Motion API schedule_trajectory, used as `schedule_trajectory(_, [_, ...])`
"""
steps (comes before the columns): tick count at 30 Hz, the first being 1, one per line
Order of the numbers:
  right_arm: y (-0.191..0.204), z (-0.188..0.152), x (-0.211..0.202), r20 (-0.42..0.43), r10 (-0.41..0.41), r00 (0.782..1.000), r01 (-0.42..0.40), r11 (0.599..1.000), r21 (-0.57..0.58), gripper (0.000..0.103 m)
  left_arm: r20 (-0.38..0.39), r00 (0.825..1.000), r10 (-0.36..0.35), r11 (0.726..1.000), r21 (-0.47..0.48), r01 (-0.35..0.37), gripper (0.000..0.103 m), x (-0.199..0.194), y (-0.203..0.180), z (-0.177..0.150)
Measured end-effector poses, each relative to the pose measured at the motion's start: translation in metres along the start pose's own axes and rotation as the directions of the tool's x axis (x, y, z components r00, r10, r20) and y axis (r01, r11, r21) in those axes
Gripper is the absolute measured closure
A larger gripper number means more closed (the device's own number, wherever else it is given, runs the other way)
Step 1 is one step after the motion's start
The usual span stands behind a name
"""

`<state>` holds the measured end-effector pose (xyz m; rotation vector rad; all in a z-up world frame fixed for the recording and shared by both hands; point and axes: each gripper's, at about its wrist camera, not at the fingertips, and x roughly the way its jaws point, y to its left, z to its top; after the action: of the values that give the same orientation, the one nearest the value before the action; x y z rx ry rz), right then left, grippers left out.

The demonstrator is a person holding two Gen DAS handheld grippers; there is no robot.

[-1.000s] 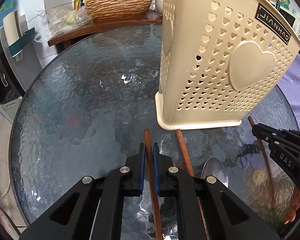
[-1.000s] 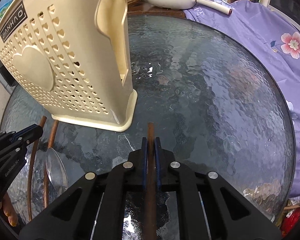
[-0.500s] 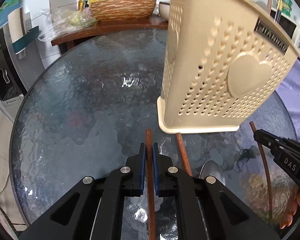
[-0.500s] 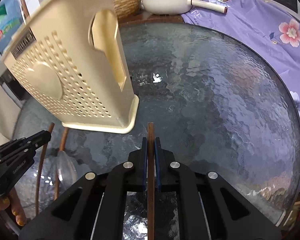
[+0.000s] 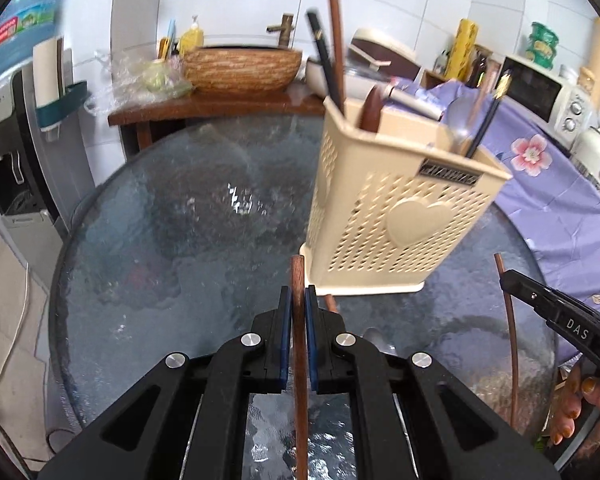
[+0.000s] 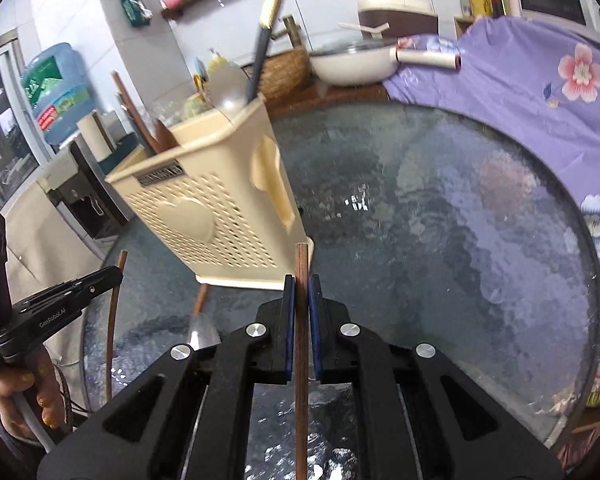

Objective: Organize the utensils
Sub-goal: 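Lift both brown chopsticks and carry them above the holder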

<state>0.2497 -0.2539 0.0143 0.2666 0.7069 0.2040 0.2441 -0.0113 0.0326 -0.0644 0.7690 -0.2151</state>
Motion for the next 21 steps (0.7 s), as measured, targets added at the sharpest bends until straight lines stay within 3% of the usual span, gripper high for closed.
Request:
schedule_trajectory(10, [0.016, 0.014, -0.050, 0.092, 0.064, 0.994, -0.059, 0.996, -0.060, 0.096, 0.095, 0.994, -0.049, 0.998, 0.045, 0.045, 0.097, -0.045, -0.012, 0.012])
schedule_trajectory(21, [0.031, 0.033, -0.092, 0.169, 0.139, 0.976, -0.121, 0.986, -0.110, 0.096, 0.143, 0.984, -0.106, 0.994, 0.043, 0.101, 0.097, -0.076, -0.013, 0.025])
